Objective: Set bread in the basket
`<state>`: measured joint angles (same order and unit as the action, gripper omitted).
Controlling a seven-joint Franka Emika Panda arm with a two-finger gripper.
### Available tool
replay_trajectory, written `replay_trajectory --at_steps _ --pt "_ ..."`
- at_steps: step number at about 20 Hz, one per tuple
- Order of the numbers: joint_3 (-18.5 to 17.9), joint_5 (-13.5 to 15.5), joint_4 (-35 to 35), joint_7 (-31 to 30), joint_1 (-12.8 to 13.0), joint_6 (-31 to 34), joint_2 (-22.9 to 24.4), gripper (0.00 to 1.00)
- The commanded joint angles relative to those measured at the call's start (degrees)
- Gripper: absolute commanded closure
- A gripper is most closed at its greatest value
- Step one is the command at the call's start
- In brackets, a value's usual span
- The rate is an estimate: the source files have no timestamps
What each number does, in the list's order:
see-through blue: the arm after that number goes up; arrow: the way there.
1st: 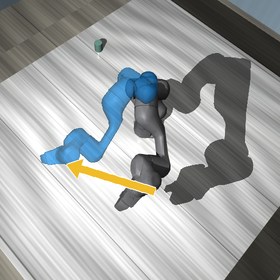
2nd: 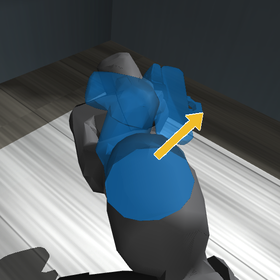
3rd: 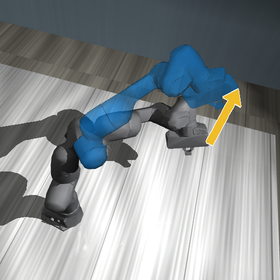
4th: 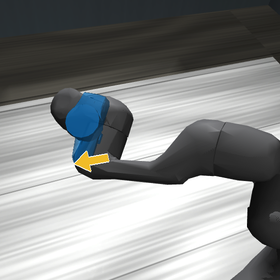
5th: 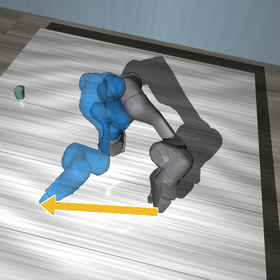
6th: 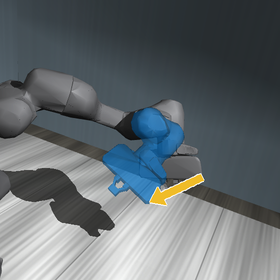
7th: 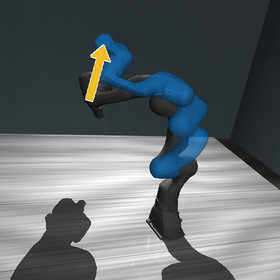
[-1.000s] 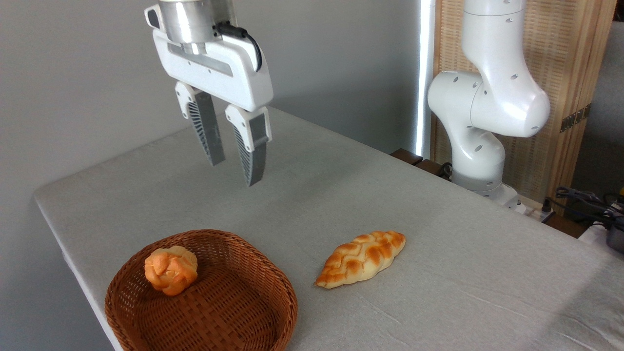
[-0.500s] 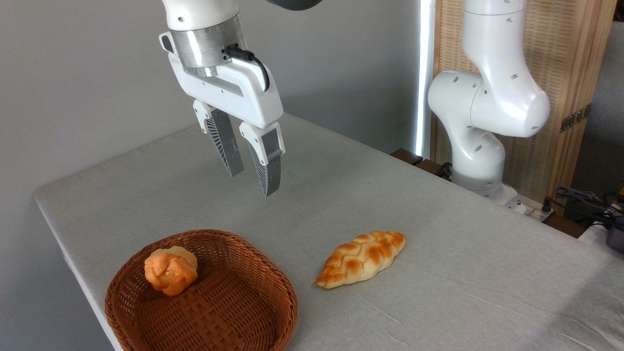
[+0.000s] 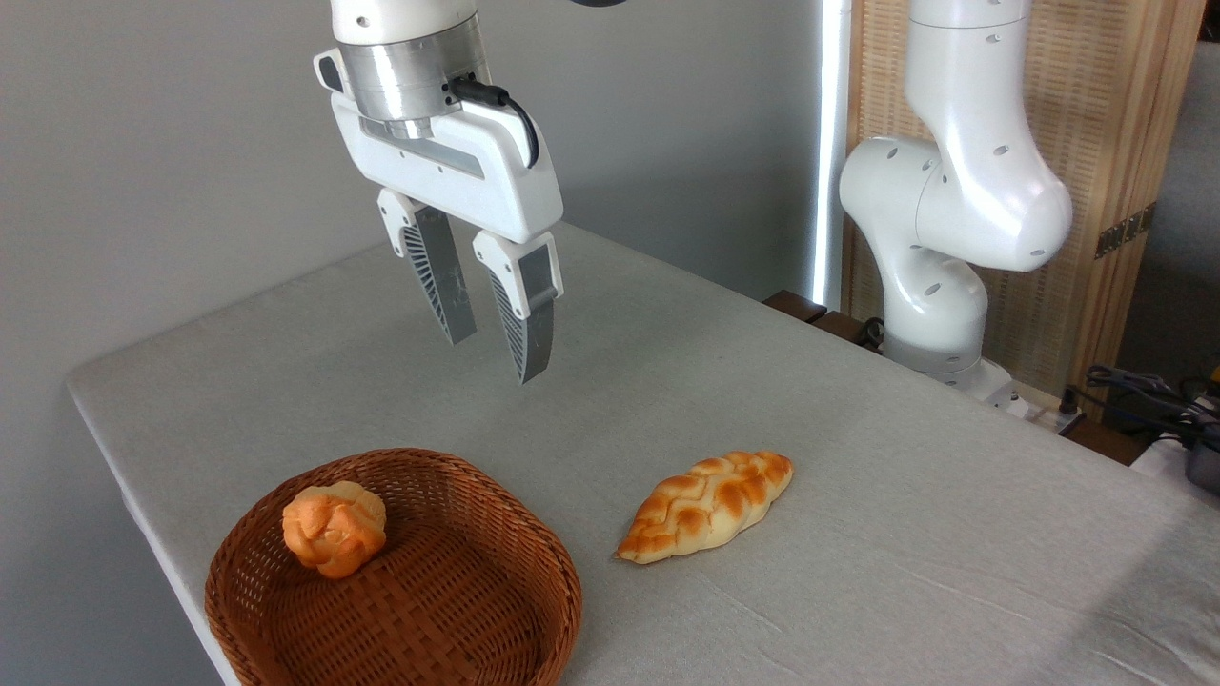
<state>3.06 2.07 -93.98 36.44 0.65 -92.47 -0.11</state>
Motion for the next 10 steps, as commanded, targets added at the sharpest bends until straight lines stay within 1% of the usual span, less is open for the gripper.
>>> replay_trajectory --at_steps 1,5,10 --pt "-1.21 -1.98 0.03 0.66 1.19 -4.64 0.28 0.0" --pt "-0.77 -1.81 0.03 0.48 1.19 -5.0 0.19 0.0" --pt "-1.12 -1.46 0.03 0.48 1.37 -5.0 0.19 0.0"
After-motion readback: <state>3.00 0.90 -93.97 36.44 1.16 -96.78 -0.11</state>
